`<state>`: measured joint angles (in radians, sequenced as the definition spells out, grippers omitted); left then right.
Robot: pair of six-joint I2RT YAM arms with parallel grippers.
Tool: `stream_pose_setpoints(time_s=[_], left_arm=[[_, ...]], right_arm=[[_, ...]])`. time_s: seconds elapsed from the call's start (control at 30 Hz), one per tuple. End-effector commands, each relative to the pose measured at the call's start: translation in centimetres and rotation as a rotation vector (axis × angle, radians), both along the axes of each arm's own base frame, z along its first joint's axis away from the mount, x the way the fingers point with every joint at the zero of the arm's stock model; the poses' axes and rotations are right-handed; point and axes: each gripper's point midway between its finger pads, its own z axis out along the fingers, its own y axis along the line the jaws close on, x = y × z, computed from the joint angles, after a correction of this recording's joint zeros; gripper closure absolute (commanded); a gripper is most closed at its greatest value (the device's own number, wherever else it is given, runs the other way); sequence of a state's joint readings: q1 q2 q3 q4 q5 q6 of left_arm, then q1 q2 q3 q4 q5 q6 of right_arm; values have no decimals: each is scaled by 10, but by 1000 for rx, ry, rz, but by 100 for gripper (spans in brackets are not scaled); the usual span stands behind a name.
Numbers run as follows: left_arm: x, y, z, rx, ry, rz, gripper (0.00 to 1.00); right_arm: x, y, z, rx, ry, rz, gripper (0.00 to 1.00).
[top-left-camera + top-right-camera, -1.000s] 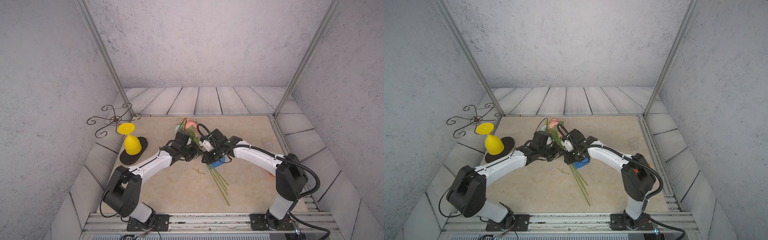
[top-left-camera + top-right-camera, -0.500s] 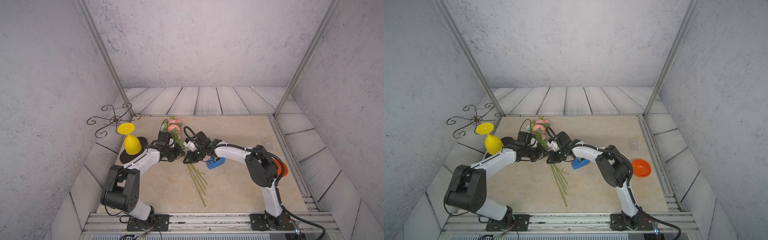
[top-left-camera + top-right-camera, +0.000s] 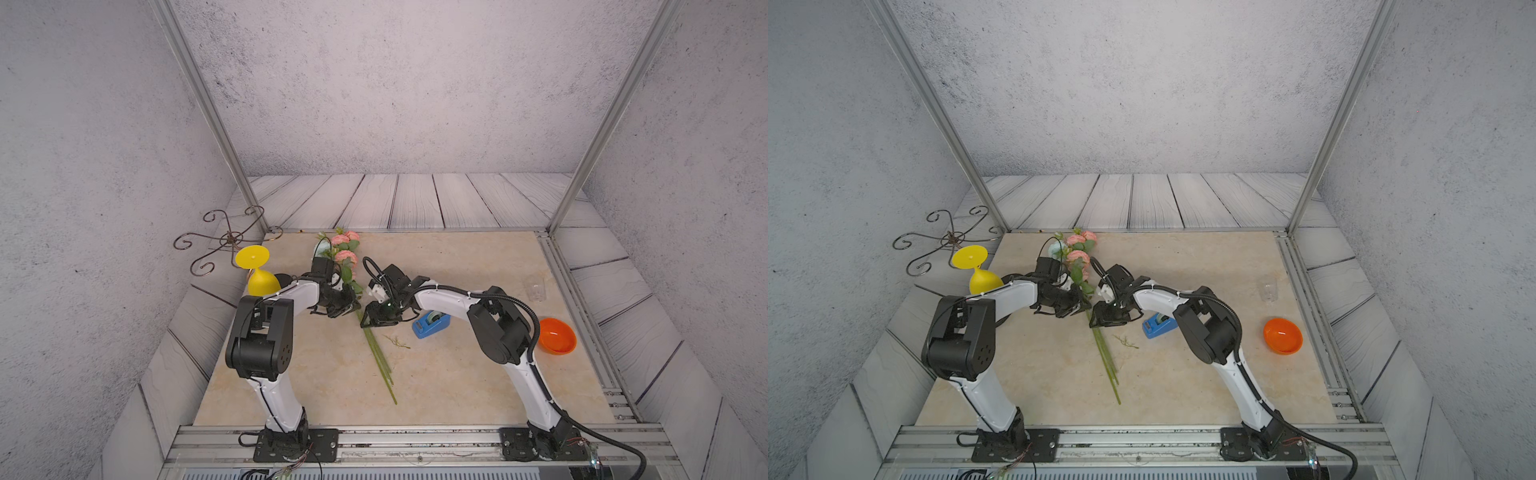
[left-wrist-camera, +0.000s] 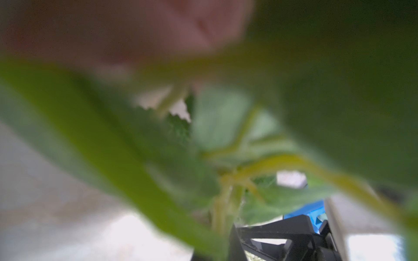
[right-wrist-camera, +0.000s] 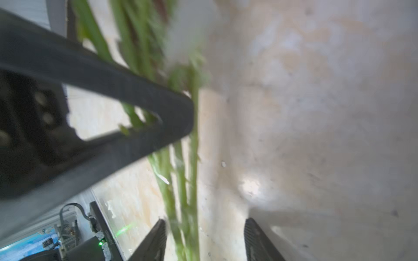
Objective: Wrap bouquets with tape
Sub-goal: Place the wrapped bouquet at the center of the board.
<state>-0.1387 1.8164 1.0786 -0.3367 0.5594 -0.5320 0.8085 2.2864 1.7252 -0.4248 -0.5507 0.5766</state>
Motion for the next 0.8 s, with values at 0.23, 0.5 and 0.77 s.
stream_pose_setpoints(time_s=[0.23, 0.5, 0.77], left_arm=[[37, 24, 31, 47, -117, 11, 71], [23, 29, 31, 62, -84, 25, 57], [7, 50, 116, 175, -289, 57, 49]], right_arm=[[14, -62, 81, -54, -157, -56, 33], [24, -119, 114, -37, -205, -147, 32], [37, -188, 174, -53, -390, -278, 1]])
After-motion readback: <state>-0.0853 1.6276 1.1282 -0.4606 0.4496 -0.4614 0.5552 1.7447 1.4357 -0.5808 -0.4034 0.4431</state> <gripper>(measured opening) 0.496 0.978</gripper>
